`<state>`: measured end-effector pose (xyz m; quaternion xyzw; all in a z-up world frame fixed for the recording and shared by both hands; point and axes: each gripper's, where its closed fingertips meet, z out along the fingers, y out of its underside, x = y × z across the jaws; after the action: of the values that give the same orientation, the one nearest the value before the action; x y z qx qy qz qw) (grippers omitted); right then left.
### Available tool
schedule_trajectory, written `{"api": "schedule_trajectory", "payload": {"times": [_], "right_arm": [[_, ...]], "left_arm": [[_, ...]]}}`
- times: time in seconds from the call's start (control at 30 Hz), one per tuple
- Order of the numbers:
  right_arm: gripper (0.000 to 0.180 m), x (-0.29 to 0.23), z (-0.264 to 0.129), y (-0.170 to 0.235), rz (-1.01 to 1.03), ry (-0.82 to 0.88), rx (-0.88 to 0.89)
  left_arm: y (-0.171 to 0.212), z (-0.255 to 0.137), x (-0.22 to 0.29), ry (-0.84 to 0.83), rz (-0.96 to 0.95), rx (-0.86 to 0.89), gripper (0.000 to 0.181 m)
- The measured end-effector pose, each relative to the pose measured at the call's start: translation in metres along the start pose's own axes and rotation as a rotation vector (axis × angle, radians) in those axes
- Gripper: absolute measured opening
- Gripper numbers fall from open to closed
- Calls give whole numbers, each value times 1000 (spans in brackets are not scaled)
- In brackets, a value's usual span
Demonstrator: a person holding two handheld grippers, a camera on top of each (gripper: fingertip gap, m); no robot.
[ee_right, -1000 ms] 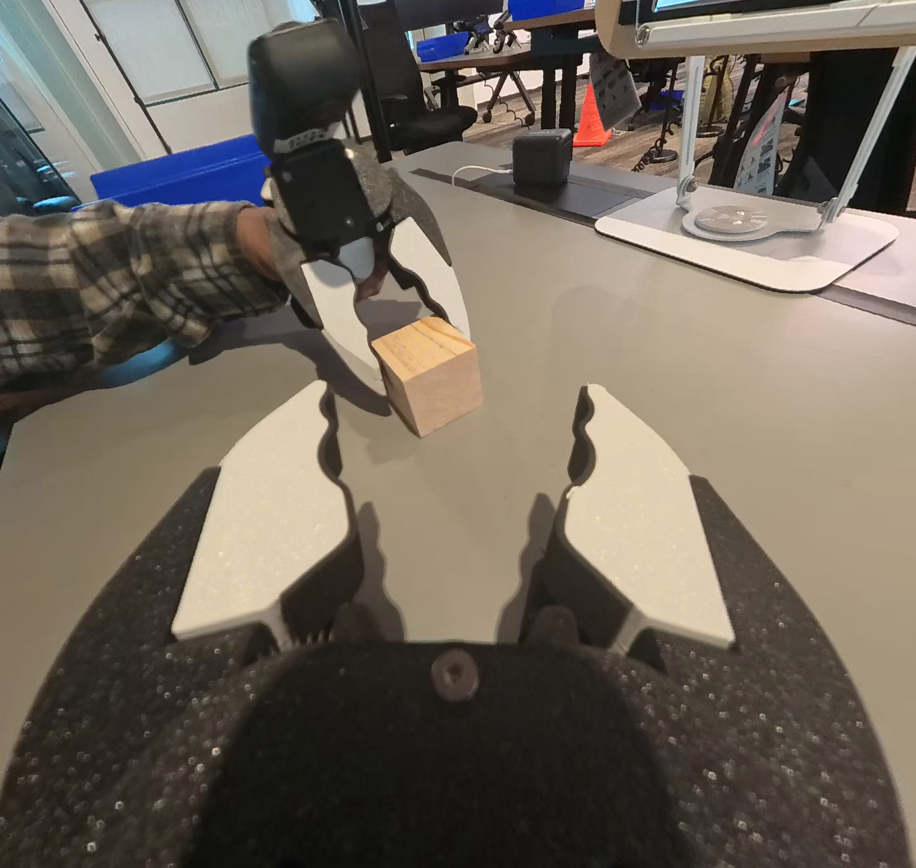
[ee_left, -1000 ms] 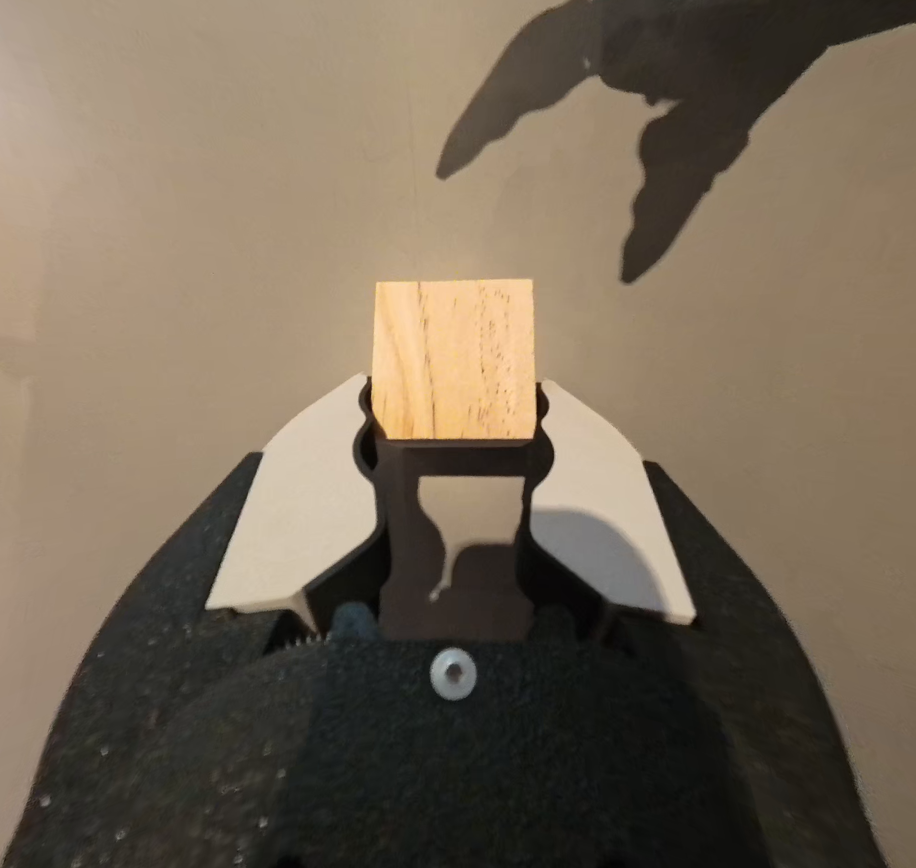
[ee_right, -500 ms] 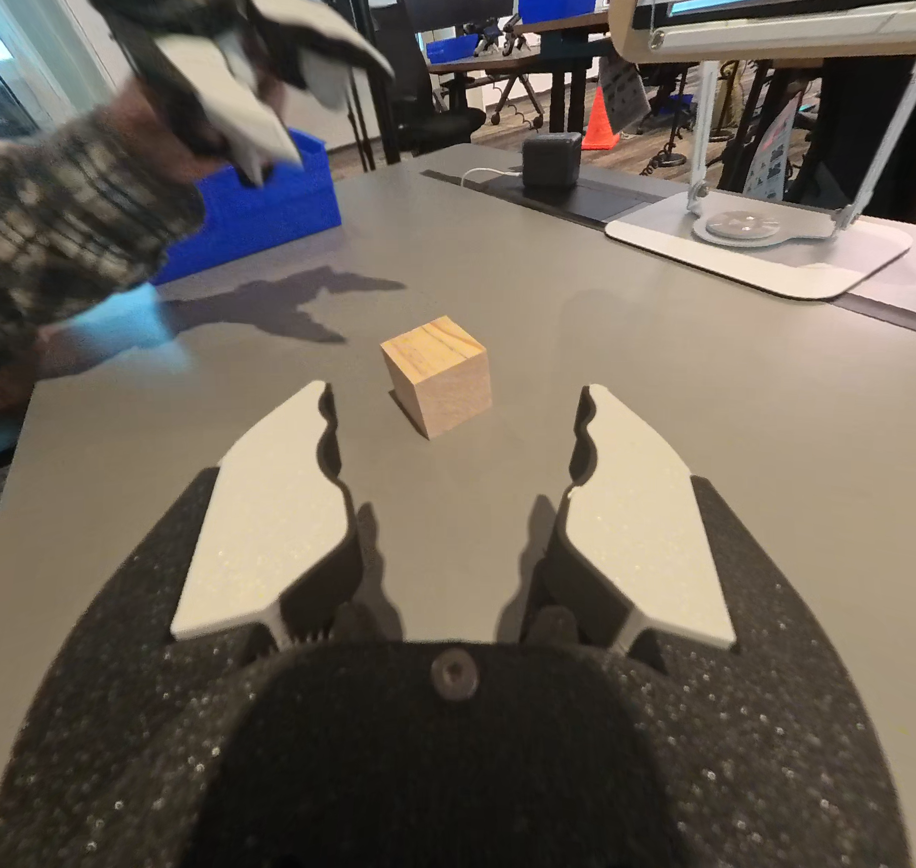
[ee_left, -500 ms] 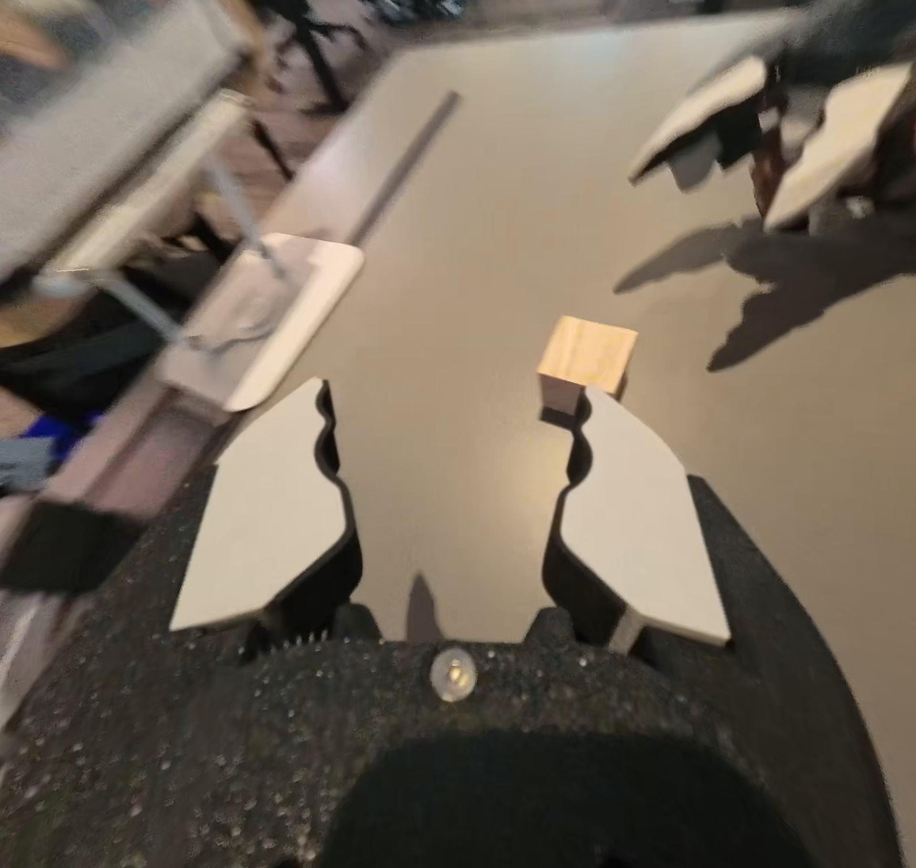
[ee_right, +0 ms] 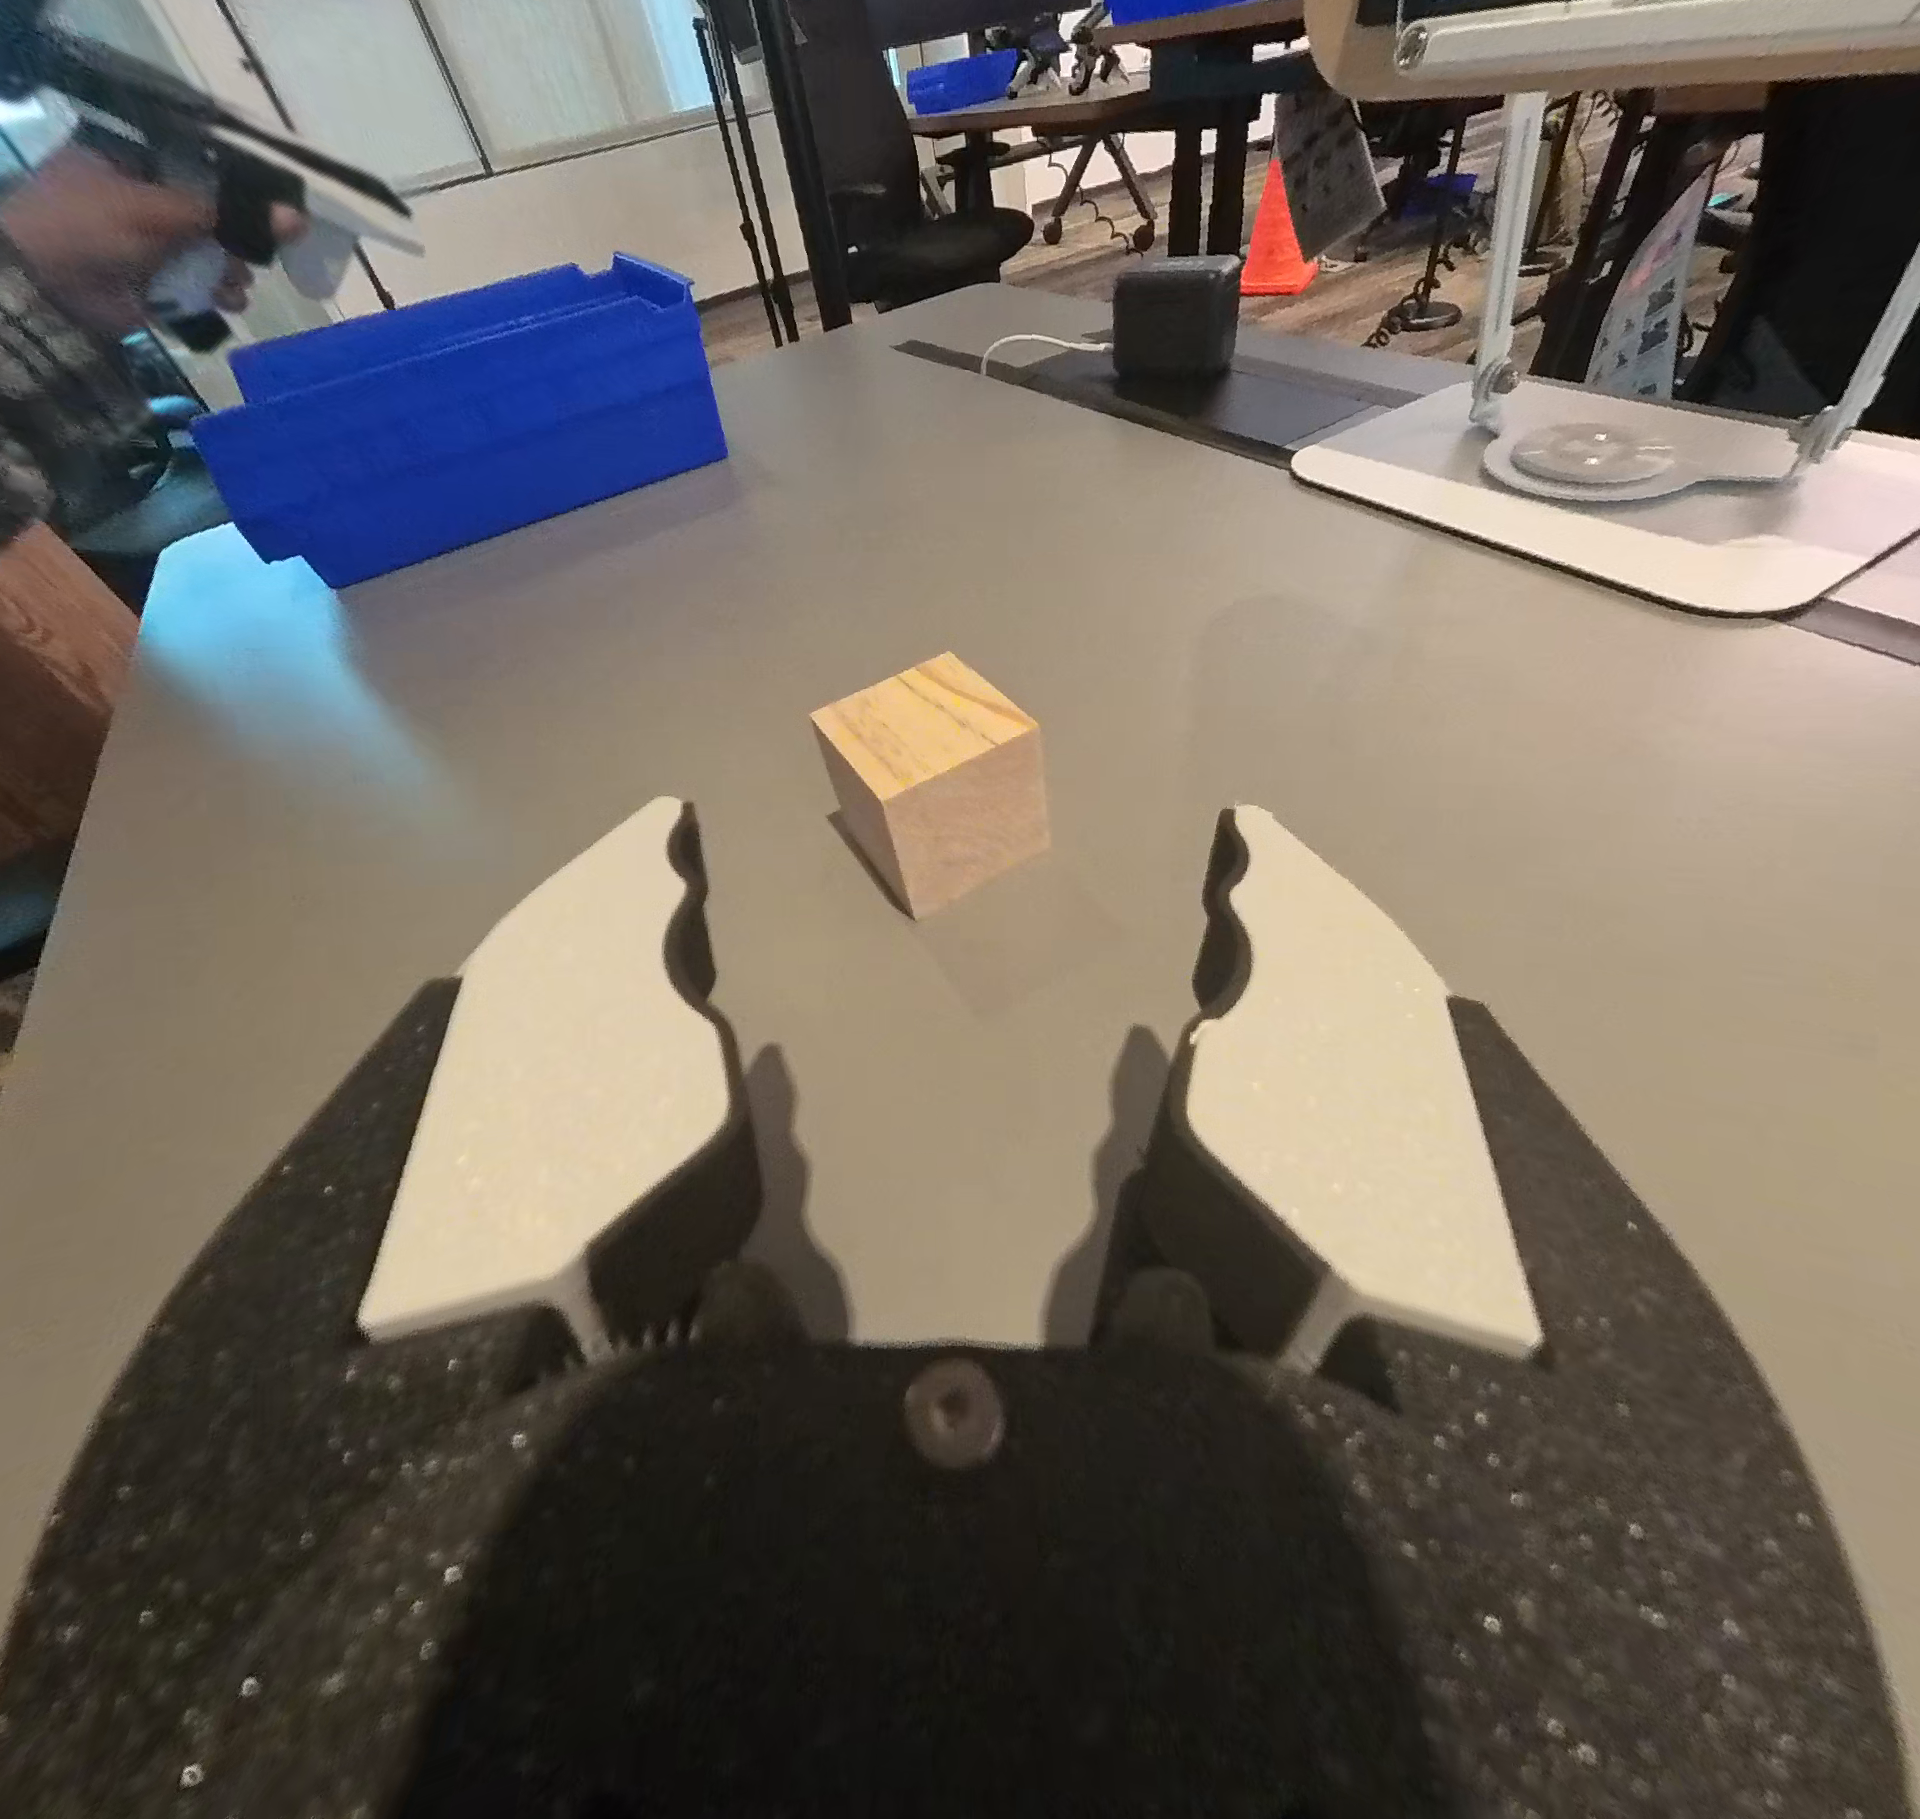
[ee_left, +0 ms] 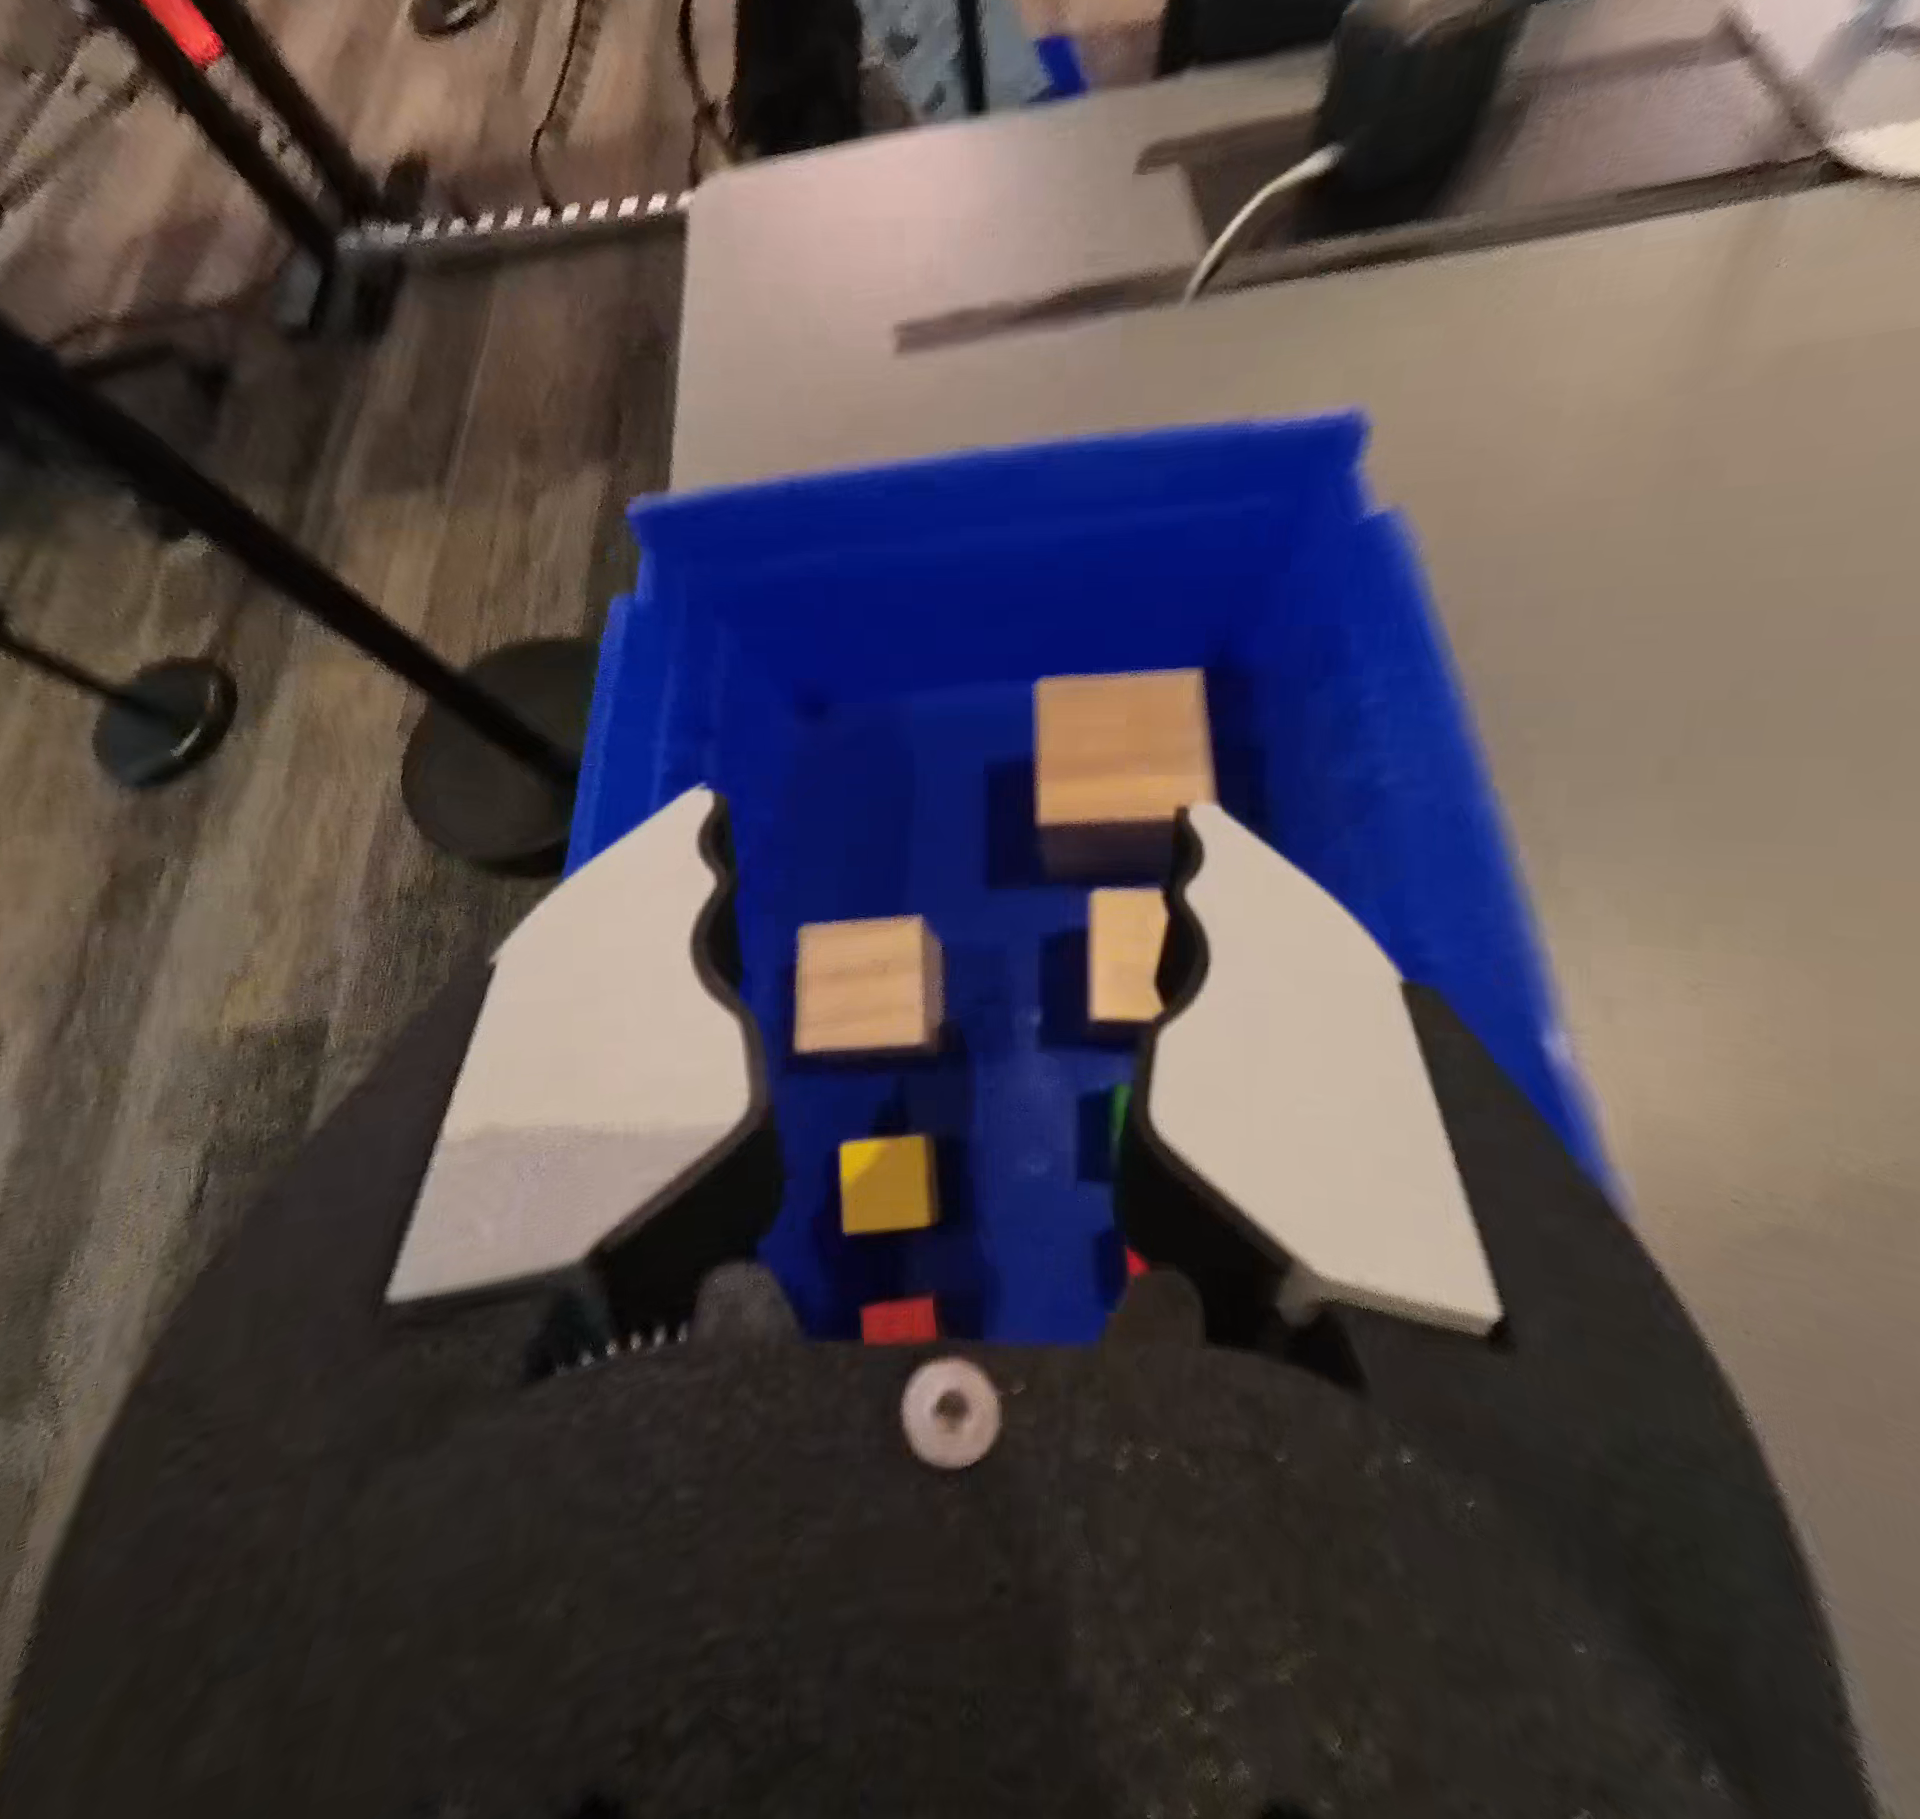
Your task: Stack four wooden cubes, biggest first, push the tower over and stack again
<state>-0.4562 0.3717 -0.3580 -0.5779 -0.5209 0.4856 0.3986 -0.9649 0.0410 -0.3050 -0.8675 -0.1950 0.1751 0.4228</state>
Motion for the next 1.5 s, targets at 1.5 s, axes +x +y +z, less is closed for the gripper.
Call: {"api": "schedule_trajectory", "payload": {"times": [1.5], "right_arm": [[91,0,-1,-2,17,-8,19]], "left_arm": [[-97,-41,97,225,127,136,45]]}}
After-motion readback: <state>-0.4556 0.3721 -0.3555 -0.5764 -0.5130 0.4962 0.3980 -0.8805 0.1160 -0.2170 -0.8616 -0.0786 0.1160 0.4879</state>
